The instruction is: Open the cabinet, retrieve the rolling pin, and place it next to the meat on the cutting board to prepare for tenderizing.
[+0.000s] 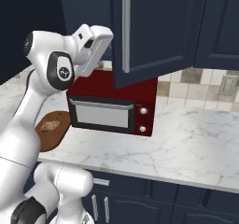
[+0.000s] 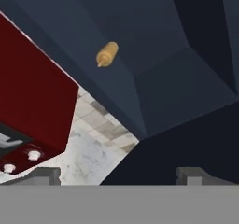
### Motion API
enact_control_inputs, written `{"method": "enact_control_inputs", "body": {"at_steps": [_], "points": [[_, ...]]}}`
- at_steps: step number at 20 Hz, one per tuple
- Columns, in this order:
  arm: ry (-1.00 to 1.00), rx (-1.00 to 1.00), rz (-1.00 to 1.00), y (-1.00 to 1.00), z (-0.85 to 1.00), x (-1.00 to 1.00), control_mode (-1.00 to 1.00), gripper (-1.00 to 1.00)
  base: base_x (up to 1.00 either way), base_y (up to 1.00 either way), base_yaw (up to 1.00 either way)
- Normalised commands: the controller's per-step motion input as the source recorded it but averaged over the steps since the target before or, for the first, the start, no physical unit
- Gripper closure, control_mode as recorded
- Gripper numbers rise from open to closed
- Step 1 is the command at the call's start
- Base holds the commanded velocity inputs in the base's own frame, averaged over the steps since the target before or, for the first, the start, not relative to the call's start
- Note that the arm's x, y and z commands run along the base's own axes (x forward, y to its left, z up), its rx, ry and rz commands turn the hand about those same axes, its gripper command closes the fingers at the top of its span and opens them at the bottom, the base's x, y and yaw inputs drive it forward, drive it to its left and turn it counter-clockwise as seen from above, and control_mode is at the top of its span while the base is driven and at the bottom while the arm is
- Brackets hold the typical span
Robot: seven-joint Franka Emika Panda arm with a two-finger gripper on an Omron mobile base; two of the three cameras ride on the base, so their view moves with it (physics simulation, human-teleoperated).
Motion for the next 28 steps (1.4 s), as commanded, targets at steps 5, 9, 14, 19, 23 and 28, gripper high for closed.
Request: {"method": "enact_control_inputs", "body": {"at_steps": [5, 9, 14, 19, 23, 28], "points": [[0.05, 0.00, -0.12, -0.79, 0.00, -0.13, -1.00, -1.00, 0.00, 0.00, 0.00], [0.03, 0.01, -0.11, -0.94, -0.01, -0.26, -1.00, -1.00, 0.00, 0.00, 0.00], [0.00, 0.06, -0.11, -1.00, -0.03, -0.45, -1.00, -1.00, 0.00, 0.00, 0.00], [0.00, 0.11, -0.10, -1.00, 0.00, -0.40, -1.00, -1.00, 0.00, 0.00, 0.00], [0.01, 0.13, -0.07, -1.00, 0.00, -0.22, -1.00, -1.00, 0.00, 0.00, 0.00], [0.01, 0.08, -0.04, -0.72, -0.03, -0.18, -1.00, -1.00, 0.00, 0.00, 0.00]]}}
